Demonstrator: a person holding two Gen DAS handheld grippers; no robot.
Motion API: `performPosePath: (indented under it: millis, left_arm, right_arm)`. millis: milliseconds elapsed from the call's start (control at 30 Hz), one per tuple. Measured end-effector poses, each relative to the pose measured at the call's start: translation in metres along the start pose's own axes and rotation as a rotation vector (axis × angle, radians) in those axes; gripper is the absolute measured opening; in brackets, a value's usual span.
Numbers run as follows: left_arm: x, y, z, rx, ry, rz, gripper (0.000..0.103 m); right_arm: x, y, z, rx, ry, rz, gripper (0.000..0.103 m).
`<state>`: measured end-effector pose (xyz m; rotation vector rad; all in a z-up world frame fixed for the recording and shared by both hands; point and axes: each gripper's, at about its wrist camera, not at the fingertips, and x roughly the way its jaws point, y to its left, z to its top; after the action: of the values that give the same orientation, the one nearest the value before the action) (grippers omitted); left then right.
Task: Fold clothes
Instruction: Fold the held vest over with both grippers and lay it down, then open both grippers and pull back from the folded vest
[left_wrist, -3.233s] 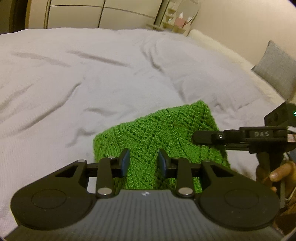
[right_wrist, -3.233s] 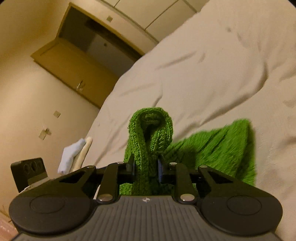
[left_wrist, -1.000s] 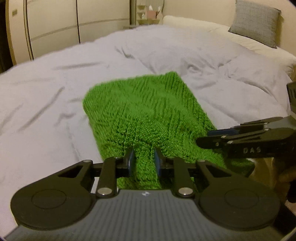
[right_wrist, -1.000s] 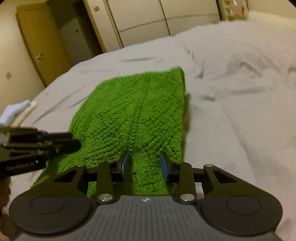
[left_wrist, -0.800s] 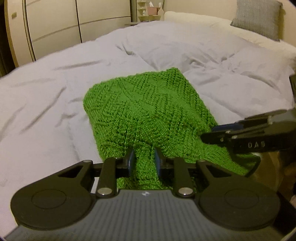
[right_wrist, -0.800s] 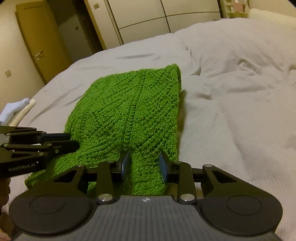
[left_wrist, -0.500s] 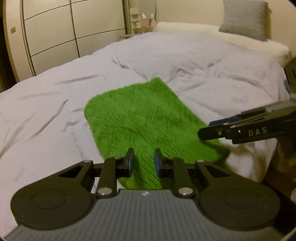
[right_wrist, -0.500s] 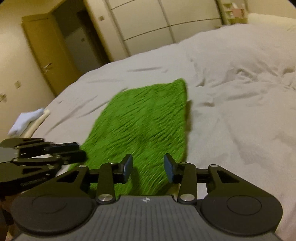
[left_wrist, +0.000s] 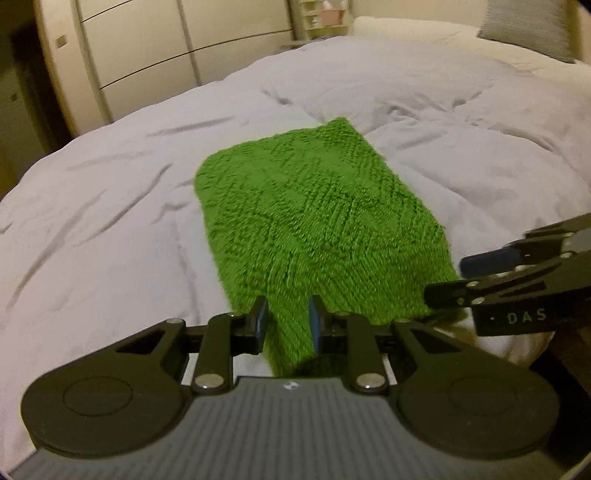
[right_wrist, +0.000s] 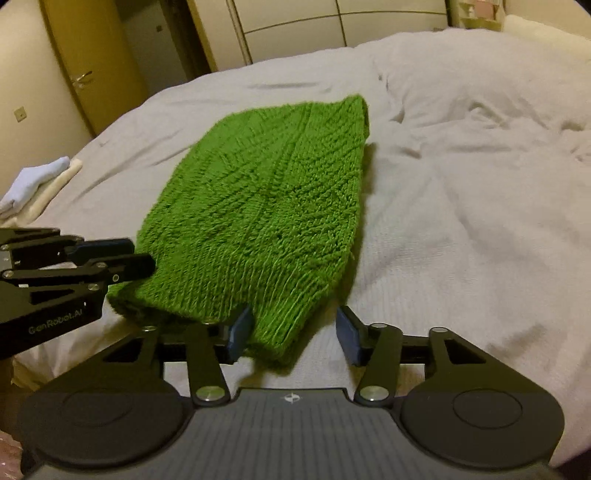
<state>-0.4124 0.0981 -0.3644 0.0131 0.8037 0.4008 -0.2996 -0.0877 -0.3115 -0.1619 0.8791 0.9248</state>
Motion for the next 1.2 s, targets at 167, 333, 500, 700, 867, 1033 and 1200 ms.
performPosePath:
  millis: [167,333,500,700,867,1033,1200]
  left_arm:
    - [-0.02,-0.005,-0.005,-0.05,0.064,0.06,0.028]
    - [-0.038,-0.008,-0.01,-0.069,0.078,0.087,0.029]
    - [-0.05,-0.004,-0.01,-0.086,0.065,0.094,0.033]
    - [-0.054,0.01,-0.007,-0.146,0.025,0.056,0.033]
    - [-0.05,0.028,-0.001,-0.184,-0.017,0.0,0.033]
    - [-0.032,0.052,0.016,-0.201,-0.047,-0.046,0.026]
    - [0.002,0.073,0.048,-0.181,-0.076,-0.117,0.024]
  right_arm:
    - [-0.02,0.007,-0.003,0.025,-0.005,-0.01,0.078]
    - [-0.037,0.009,-0.002,0.038,-0.033,-0.014,0.082]
    - [-0.042,0.007,-0.001,0.046,-0.037,-0.019,0.084]
    - [-0.041,0.006,0.002,0.051,-0.031,-0.023,0.087]
    - [-0.036,-0.001,0.008,0.057,-0.036,-0.012,0.085]
    - [-0.031,-0.007,0.027,0.055,-0.071,0.019,0.061]
    - [-0.009,-0.007,0.063,0.027,-0.102,0.049,0.049]
